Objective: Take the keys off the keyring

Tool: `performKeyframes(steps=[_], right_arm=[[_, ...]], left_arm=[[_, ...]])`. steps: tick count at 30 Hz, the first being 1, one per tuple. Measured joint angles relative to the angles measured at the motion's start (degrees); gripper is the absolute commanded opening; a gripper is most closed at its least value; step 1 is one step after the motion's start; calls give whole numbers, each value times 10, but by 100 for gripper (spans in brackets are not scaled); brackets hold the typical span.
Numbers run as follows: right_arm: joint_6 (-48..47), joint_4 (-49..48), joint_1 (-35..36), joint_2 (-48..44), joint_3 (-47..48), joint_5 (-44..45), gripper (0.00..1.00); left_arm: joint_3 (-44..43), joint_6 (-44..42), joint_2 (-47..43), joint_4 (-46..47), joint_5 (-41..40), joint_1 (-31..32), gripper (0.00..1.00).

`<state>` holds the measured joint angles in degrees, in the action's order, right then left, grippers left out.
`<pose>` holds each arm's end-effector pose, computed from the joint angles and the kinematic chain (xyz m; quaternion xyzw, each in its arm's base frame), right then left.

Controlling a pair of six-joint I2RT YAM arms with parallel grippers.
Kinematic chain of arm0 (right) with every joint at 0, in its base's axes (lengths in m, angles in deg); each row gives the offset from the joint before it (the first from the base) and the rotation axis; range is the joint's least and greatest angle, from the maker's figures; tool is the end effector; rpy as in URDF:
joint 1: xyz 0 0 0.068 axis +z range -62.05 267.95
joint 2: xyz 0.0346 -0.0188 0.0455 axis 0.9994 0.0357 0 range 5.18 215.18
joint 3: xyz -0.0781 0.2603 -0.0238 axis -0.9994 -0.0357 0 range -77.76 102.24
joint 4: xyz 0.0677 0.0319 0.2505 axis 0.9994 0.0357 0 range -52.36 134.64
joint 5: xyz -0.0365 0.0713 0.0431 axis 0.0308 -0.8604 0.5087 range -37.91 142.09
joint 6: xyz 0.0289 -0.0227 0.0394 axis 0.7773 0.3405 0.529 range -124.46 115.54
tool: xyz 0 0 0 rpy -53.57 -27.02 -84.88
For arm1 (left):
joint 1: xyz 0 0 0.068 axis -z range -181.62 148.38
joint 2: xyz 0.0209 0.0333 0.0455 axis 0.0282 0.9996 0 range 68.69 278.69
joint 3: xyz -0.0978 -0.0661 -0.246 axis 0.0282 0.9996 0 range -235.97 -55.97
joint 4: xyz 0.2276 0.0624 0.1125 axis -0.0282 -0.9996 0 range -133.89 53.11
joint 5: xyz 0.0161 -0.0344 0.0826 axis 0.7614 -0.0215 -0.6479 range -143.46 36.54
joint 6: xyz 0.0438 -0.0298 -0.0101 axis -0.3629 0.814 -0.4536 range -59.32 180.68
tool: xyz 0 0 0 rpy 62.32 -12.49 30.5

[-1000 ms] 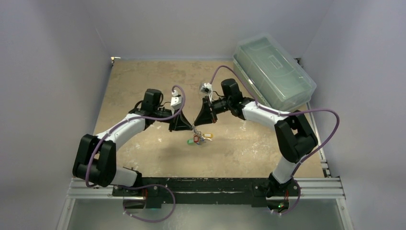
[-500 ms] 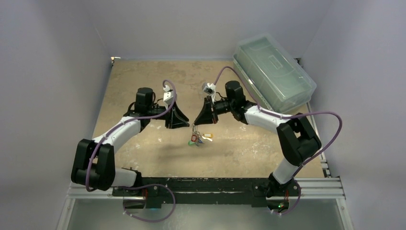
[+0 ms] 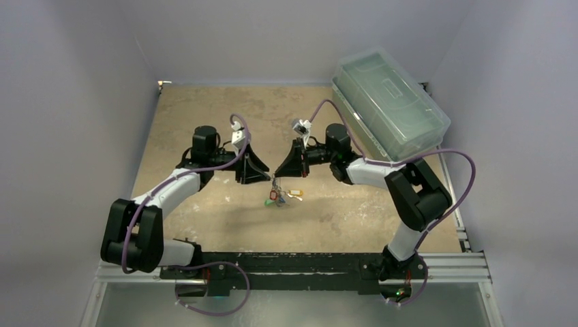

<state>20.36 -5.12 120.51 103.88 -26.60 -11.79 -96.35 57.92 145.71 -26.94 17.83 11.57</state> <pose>0.2854 0.2201 0.2268 -0.3995 0.5990 0.6173 0.3171 0.2545 -0.0943 0.2344 0.3988 0.6426 -0.5328 0.3797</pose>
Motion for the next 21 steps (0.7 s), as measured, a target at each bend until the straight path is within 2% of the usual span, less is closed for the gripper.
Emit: performKeyframes(steps=[7,16,21], right_arm=[[20,-41,0,12,-16,11,0],[23,-57,0,12,-20,16,0],[29,-66,0,12,-23,16,0]], left_arm=[[0,-28,11,-29,1,0,40],[0,-23,14,-5,-5,17,39],[0,-13,20,15,-13,30,34]])
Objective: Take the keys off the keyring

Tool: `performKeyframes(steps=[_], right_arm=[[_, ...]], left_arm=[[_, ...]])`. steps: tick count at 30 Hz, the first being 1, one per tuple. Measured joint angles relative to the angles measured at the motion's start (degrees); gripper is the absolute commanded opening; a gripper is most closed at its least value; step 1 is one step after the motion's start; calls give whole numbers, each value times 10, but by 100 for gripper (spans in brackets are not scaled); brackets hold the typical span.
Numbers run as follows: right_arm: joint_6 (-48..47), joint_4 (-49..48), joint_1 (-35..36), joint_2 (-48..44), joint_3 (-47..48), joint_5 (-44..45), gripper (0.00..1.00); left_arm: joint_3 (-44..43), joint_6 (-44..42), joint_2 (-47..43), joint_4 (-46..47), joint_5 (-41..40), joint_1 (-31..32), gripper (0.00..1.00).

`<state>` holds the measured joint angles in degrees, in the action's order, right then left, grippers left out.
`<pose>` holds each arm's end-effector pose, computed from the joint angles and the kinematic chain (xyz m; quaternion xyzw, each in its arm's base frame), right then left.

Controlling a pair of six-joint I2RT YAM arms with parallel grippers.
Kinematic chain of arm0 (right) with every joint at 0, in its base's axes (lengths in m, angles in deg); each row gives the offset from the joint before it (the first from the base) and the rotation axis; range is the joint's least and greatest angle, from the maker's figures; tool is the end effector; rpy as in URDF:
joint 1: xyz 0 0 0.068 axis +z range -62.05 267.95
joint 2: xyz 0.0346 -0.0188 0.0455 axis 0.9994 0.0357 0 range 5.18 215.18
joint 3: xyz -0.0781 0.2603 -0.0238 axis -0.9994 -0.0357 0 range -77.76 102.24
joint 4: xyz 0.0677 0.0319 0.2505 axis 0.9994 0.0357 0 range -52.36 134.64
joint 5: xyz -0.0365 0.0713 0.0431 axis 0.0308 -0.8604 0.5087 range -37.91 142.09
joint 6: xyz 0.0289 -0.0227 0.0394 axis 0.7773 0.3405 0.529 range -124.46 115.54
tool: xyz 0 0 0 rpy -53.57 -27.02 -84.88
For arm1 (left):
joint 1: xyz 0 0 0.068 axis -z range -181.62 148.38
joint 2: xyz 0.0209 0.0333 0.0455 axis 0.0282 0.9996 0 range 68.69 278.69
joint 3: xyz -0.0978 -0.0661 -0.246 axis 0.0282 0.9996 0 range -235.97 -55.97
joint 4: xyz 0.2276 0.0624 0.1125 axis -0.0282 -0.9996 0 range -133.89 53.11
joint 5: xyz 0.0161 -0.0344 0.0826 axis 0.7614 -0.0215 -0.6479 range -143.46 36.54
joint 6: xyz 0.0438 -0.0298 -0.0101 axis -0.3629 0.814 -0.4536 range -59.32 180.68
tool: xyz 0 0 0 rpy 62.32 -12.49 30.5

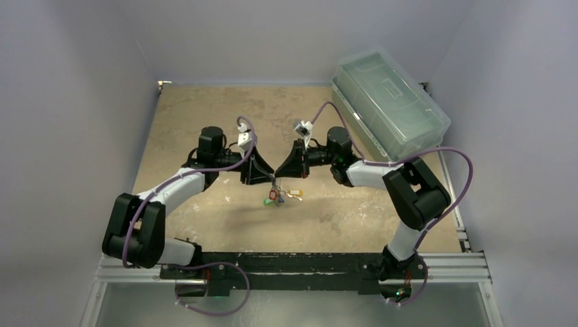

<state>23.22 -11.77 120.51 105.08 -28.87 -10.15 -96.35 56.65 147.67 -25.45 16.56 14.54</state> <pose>0.2838 0.2185 0.2185 -0.3861 0.5979 0.6200 0.3303 0.2548 -0.1087 0.2274 0.4169 0.6357 -0.5320 0.3729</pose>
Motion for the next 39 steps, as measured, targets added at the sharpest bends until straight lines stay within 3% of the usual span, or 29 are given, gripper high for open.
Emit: performKeyframes(steps=[5,7,9,13,24,29,33,39], right_arm=[[6,-5,0,0,-5,1,0],[8,-8,-3,0,-5,2,0],[9,-12,-4,0,-6,-2,0],[9,-12,-3,0,-6,-3,0],[19,-21,-3,0,-6,-2,0],[19,-21,-3,0,-6,0,0],[14,-18,-3,0,-6,-1,19],[-60,84,-3,-7,20,-8,27]], left_arm=[[0,10,8,12,2,4,6],[0,14,8,12,4,5,0],[0,14,8,12,2,7,0],[-1,-1,9,-3,3,7,14],[-1,-11,14,-16,3,7,8],[-1,1,14,-9,3,7,0],[-1,6,14,-5,3,7,0],[-3,-22,14,-37,-2,8,0]])
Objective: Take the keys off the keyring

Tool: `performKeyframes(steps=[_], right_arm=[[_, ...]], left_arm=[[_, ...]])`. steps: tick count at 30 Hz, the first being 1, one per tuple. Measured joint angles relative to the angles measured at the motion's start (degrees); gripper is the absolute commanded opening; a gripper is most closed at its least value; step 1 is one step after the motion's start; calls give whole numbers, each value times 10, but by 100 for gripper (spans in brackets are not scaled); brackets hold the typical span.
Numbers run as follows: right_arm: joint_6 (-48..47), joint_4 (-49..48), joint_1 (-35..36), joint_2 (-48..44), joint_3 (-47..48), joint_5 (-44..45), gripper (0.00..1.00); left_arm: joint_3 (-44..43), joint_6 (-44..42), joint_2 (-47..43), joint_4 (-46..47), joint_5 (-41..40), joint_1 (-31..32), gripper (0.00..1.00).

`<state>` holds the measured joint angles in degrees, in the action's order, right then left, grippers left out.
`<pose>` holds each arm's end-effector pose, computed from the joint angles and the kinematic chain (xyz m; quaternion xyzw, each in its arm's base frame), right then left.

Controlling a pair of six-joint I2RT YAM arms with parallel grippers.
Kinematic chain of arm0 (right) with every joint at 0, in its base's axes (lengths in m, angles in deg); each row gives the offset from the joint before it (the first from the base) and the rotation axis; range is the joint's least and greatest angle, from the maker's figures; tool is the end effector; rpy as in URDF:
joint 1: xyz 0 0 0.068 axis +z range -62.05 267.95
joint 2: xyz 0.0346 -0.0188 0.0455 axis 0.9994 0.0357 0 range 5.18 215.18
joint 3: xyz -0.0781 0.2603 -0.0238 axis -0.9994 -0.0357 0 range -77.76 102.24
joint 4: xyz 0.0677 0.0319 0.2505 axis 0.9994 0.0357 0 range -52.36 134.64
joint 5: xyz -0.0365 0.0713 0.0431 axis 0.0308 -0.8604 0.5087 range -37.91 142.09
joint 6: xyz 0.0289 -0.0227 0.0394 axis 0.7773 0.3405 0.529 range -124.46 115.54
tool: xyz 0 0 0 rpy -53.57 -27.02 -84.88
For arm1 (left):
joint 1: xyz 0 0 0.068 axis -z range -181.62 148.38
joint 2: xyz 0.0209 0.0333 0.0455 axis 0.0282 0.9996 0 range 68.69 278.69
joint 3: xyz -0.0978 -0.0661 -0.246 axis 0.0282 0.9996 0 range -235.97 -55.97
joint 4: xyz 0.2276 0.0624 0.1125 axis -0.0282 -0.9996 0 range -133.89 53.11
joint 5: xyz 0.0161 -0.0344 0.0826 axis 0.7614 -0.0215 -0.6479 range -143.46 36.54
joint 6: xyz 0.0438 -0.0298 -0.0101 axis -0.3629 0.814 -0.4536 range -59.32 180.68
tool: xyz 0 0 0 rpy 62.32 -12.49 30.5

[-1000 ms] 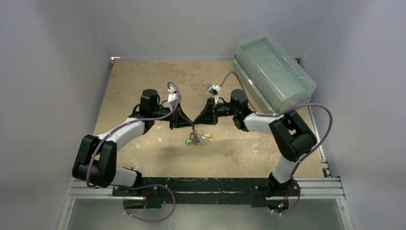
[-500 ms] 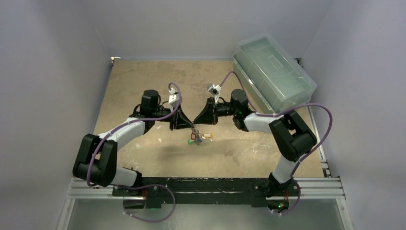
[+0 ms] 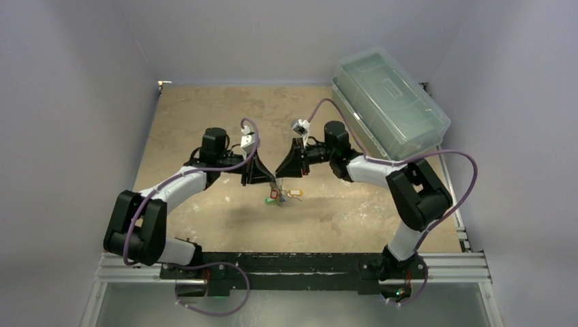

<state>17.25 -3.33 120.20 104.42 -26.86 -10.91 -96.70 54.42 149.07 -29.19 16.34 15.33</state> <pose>0.2872 0.2187 0.2195 -0.4023 0.6061 0.6051 0.3236 0.2542 -0.1124 0.2180 0.4161 0.6466 -0.5352 0.3497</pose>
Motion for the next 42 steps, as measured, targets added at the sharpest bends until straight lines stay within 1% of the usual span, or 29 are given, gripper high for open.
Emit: performKeyframes(steps=[3,5,7,9,12,18,24,30,37,42], right_arm=[[-84,130,0,-2,50,-8,29],[-150,229,1,-2,95,-7,33],[-222,344,2,-1,155,-5,36],[-282,434,2,3,206,-5,36],[-352,541,2,15,261,0,37],[-441,702,4,63,323,10,39],[-483,788,8,81,340,19,40],[-495,813,9,81,358,19,40],[-506,849,9,81,389,19,35],[-510,874,9,82,421,17,35]], left_arm=[[-20,-43,2,-50,-1,1,0],[-36,-74,7,-85,-5,3,0],[-45,-97,9,-107,-7,5,0],[-49,-111,9,-123,-9,9,0],[-52,-129,9,-142,-14,16,0],[-52,-144,11,-163,-21,24,0],[-56,-146,12,-169,-31,30,0],[-58,-148,13,-179,-33,35,0],[-72,-161,14,-197,-43,35,0],[-88,-176,14,-224,-53,35,0]])
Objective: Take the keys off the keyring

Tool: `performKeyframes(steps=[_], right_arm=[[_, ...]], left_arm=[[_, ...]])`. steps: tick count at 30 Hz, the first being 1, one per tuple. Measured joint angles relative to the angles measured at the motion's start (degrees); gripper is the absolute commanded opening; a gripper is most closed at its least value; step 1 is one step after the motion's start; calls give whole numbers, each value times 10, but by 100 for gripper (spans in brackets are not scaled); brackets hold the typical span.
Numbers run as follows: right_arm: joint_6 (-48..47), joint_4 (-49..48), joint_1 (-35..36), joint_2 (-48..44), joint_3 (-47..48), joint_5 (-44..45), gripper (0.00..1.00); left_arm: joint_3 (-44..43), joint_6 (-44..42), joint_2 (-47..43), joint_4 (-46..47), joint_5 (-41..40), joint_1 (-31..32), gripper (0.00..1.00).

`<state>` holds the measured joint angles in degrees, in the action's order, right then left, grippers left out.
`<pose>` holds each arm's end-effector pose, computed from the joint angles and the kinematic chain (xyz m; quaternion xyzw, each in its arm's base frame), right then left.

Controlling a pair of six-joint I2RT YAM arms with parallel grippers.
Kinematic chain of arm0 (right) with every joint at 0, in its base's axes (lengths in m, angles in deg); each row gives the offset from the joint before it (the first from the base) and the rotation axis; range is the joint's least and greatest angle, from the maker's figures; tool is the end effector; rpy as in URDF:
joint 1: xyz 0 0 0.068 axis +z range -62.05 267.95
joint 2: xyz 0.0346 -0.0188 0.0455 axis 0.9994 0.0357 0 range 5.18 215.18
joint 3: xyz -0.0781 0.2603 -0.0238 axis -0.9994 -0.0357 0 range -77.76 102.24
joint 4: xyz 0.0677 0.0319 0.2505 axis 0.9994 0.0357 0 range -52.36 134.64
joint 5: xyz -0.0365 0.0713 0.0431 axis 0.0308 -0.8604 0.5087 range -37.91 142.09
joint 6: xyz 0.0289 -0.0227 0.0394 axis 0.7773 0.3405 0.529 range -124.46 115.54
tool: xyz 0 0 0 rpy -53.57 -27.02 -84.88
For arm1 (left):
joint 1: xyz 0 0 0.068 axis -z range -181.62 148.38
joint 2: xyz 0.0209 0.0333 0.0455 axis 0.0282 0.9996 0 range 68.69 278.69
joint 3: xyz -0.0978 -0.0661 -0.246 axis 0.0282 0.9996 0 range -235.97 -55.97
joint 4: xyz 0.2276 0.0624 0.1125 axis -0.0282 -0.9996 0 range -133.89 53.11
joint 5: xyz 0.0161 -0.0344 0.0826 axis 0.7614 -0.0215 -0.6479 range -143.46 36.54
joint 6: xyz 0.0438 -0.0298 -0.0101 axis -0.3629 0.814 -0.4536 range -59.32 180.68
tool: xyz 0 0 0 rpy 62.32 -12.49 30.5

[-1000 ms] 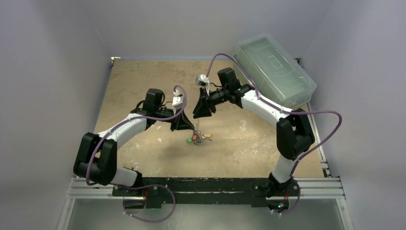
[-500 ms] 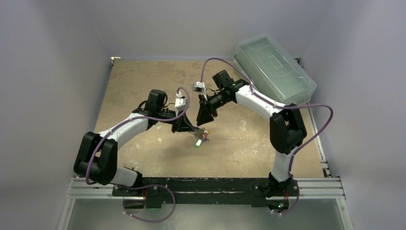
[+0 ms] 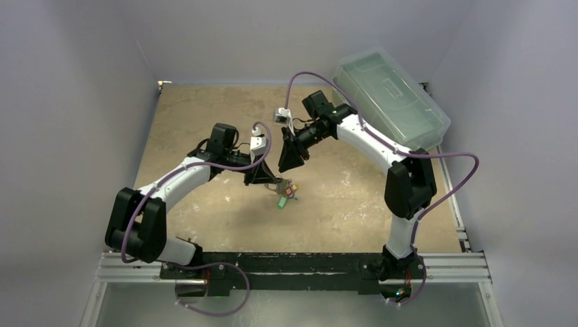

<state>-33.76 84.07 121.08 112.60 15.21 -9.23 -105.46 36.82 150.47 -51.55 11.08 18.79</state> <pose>0.3143 0.2424 0.2828 -0.5411 0.6457 0.5005 0.1996 0.2533 -0.1286 0.2294 0.4778 0.6548 -0.4871 0.3251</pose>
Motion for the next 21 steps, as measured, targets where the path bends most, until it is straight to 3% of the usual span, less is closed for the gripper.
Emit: performKeyframes(steps=[12,21], right_arm=[[-3,42,23,20,24,3,32],[-16,74,31,39,45,16,23]], left_arm=[[-30,-28,0,-48,-9,3,0],[-35,-34,0,-61,-14,4,0]])
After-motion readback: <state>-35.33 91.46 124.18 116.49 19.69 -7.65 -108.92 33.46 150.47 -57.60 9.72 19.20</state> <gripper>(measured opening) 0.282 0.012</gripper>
